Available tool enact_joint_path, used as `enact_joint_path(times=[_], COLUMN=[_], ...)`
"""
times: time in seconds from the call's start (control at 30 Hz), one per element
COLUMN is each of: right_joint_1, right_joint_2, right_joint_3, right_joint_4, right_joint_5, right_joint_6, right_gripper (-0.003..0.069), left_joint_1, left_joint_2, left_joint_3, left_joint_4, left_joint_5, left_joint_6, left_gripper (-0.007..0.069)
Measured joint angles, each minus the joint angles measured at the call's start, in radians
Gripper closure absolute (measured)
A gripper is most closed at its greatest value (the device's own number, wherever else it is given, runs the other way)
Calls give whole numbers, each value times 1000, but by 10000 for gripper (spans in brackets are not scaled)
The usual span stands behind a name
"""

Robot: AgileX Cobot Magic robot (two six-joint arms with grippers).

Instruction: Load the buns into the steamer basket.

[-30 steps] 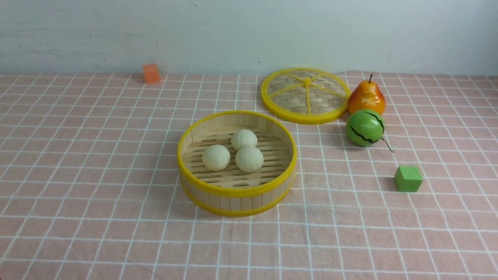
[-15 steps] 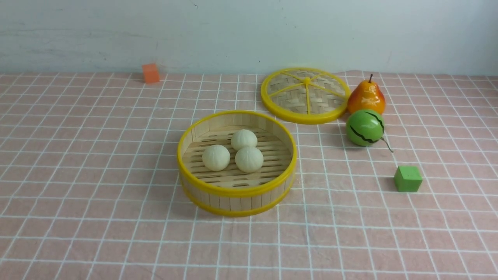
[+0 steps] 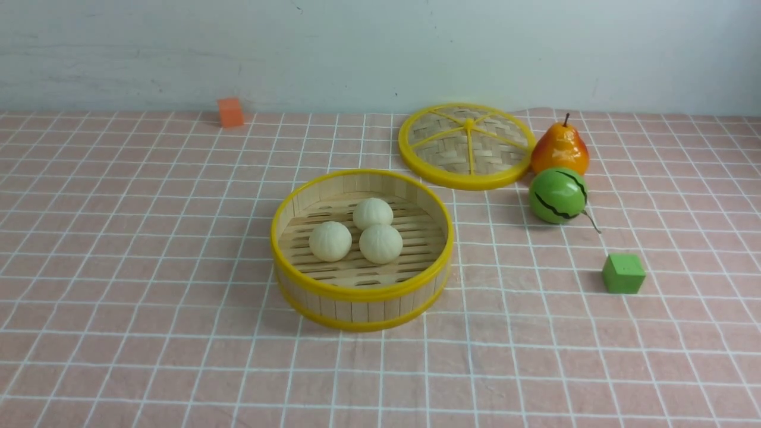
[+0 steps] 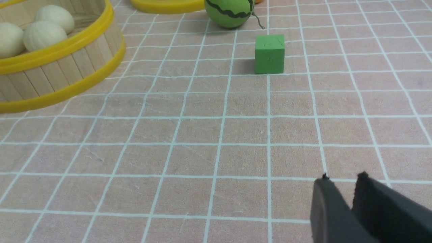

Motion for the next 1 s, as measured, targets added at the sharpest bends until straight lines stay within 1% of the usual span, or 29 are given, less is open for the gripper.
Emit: enact_joint_path(times=[0.37,0.47,0.6,0.7,0.77,0.93,1.0], right_joint_1=[0,0,0,0,0,0,0], right_joint_2=[0,0,0,0,0,0,0], right_joint_3=[0,0,0,0,0,0,0], right_joint_4=[0,0,0,0,0,0,0], right_joint_5=[0,0,0,0,0,0,0], right_joint_6=[0,0,0,0,0,0,0], right_gripper=[526,523,514,510,508,503,499], left_joint_1=[0,-13,-72,-79,-69,-4,3], left_joint_2=[0,0,0,0,0,0,0], left_joint_3=[0,0,0,0,0,0,0], left_joint_4=[0,0,0,-1,-1,-1,-1], left_joint_5=[5,5,5,5,5,5,5], left_joint_6=[4,4,4,4,4,4,4], left_gripper=[638,638,638,638,638,638,638])
